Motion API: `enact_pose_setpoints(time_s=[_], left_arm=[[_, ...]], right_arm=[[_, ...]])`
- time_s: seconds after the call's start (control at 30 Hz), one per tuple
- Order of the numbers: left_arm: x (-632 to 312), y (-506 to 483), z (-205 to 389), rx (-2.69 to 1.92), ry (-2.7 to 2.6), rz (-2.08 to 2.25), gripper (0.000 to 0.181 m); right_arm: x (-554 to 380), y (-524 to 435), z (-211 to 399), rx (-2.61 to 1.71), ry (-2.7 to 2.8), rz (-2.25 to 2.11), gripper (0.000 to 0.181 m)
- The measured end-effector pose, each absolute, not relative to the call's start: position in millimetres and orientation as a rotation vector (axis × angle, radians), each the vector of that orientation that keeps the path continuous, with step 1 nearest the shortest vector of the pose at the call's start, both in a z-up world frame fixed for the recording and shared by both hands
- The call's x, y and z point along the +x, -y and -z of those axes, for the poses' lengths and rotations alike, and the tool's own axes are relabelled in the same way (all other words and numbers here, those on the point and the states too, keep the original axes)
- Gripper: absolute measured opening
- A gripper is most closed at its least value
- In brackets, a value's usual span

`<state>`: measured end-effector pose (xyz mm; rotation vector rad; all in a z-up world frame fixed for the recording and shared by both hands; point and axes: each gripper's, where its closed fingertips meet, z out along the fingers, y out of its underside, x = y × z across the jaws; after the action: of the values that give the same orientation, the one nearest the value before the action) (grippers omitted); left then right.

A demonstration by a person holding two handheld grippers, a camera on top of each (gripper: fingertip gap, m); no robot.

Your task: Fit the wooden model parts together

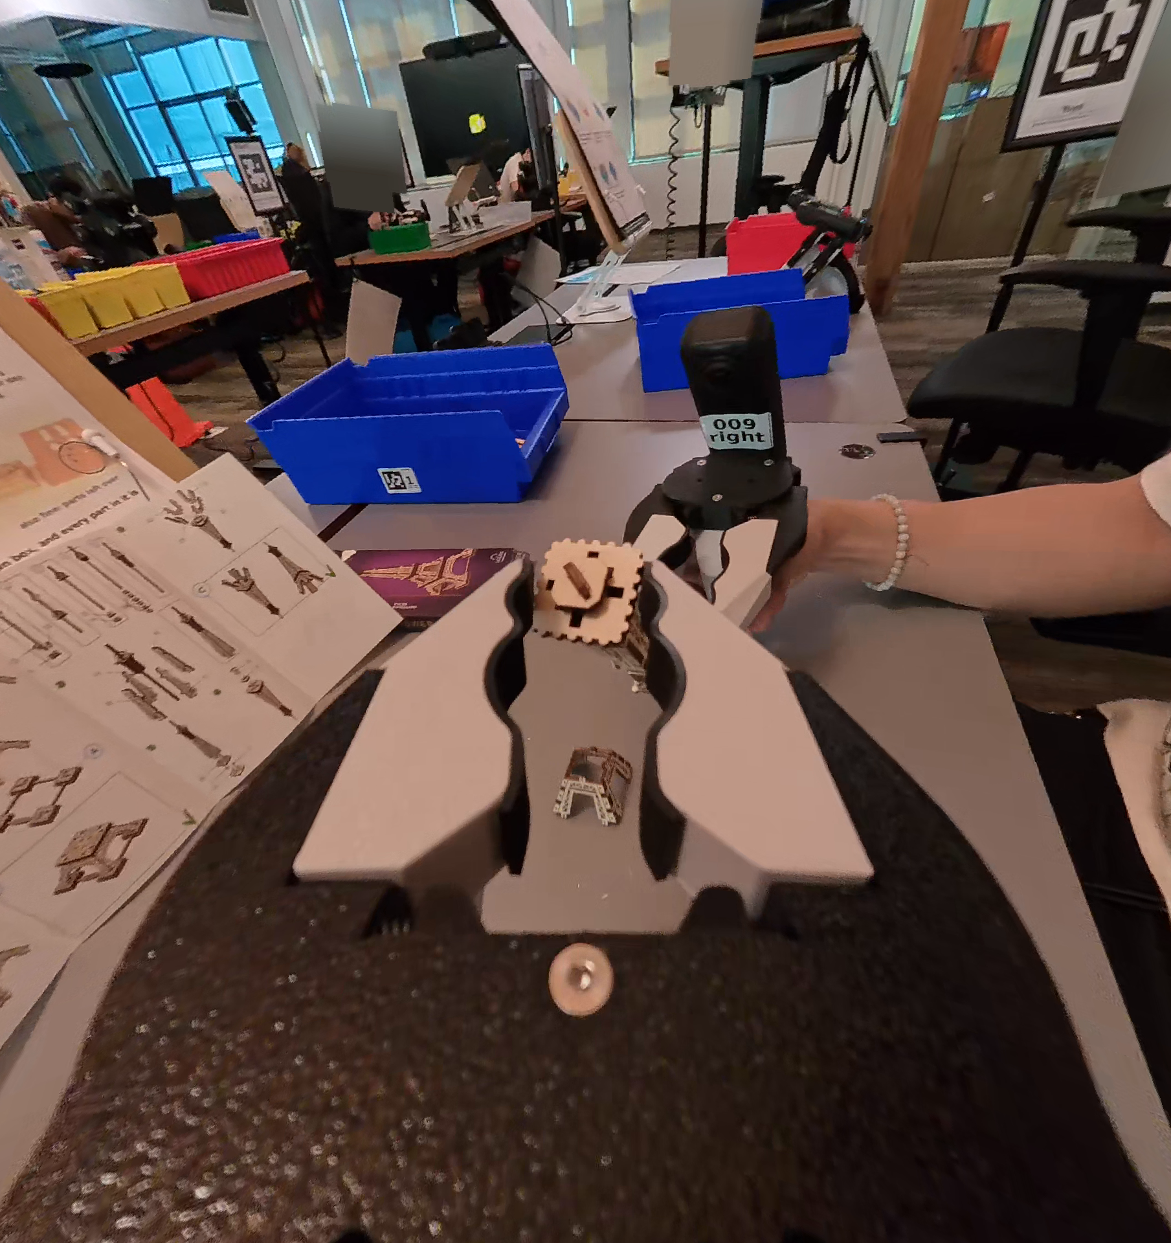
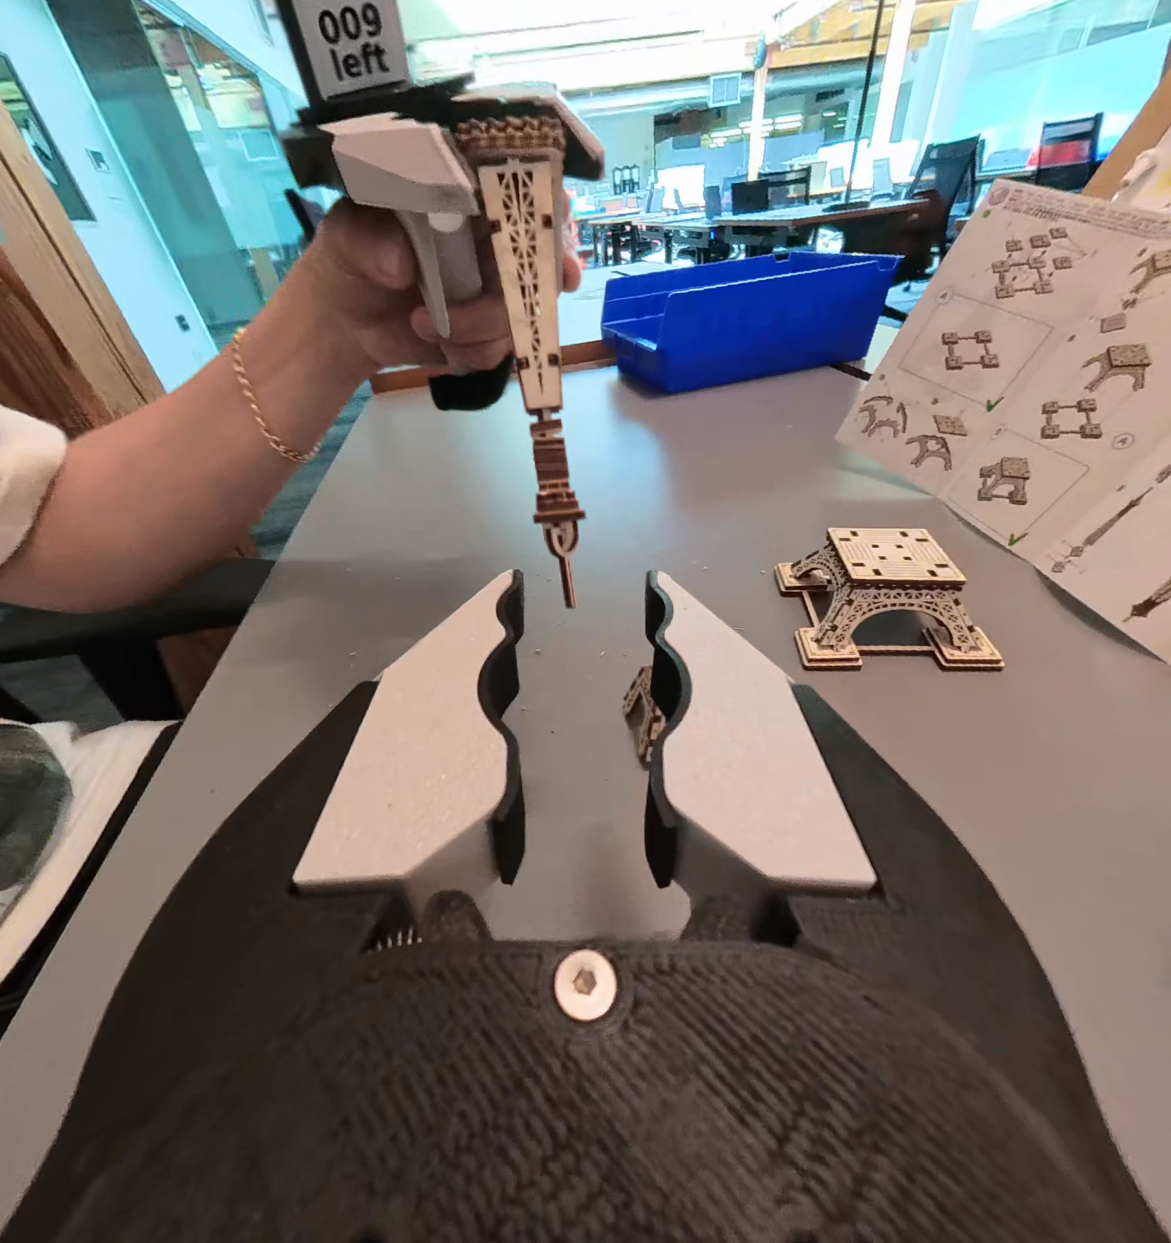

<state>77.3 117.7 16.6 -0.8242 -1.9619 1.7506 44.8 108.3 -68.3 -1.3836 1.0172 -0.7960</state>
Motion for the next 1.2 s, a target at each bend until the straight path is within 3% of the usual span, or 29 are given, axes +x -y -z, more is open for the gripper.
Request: enact_pose_setpoints(time_s=[0.13, 0.3, 0.63, 1.0, 1.2], left_arm=[[78, -111, -12, -0.809, 1.900, -1.745, 0.029], [81, -108, -3, -0.800, 1.835, -1.741, 0.029], [88, -107, -12, -0.708, 1.708, -1.725, 0.029], [88, -108, -10, -0.717, 1.686, -1.722, 0.029], [91, -107, 0, -0.743, 1.713, -1.712, 0.029]], right_arm=[[47, -106, 78, -1.423, -1.078, 0.757, 0.038], [51, -104, 95, -1.490, -1.163, 0.672, 0.022], [61, -102, 120, -1.604, -1.296, 0.646, 0.030], [61, -109, 102, -1.634, -1.128, 0.817, 0.001], [58, -110, 106, -1.698, -1.102, 0.842, 0.000]])
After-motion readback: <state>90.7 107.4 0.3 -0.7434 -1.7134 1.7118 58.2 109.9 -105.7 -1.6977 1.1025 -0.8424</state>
